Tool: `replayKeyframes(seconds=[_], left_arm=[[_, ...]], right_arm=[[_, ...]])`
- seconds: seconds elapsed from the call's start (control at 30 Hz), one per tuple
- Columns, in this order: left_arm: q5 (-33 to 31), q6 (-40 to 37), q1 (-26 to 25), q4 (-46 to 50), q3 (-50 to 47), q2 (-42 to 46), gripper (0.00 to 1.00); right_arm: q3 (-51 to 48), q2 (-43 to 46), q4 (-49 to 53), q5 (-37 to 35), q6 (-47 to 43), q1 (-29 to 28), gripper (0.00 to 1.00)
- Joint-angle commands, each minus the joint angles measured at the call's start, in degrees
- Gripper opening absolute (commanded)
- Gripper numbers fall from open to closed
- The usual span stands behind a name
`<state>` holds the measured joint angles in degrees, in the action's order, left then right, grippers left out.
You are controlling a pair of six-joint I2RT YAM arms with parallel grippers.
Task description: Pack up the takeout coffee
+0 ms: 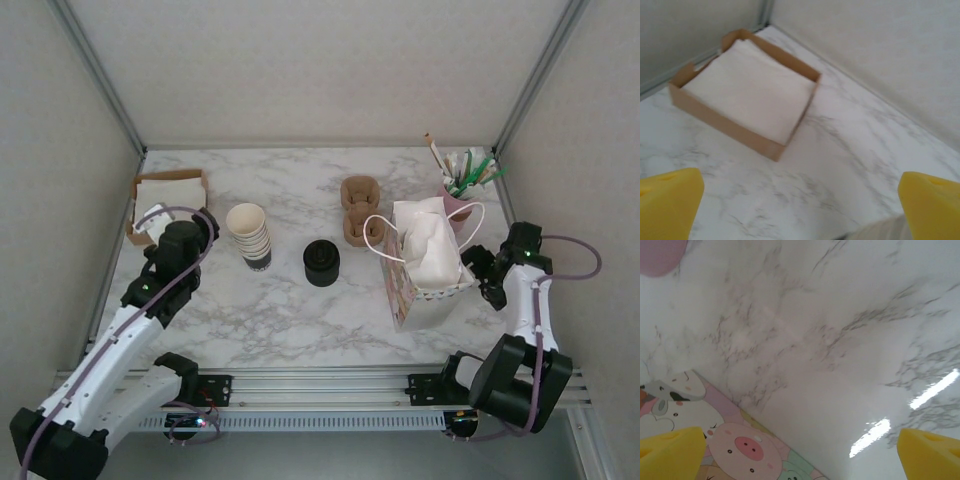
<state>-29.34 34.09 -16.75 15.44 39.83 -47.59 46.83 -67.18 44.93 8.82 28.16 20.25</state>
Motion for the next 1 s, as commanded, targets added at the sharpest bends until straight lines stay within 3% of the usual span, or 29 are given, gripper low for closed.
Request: replayKeyframes(seconds=[0.0,0.4,0.57,0.8,0.97], left_arm=[[0.3,-3.4,3.5,-9.6,-4.3,0.8,1.00],[4.9,-9.4,10.0,-21.2,-10.9,-4.9,1.00],[8.6,-11.6,14.4,-25.5,-14.7,-2.3,1.00],[12.7,-15.9,18.5,-34.6,-21.1,-0.9,1.00],[14.1,-19.3,19.5,-43.5,-25.7,-1.2,1.00]], right_arm=[[-0.5,-1.8,-2.7,2.3,1.2,-3.5,0.99],[-1.7,-3.5,-5.5,3.2,5.4,-12.1,0.99],[-2.2,-2.7,-6.8,3.5,6.7,-15.0,0.99],[-1.0,2.6,-9.2,-10.5,1.6,-15.0,0.99],[-5.6,10.0,-19.9,-18.2,-2.4,-15.0,0.99]])
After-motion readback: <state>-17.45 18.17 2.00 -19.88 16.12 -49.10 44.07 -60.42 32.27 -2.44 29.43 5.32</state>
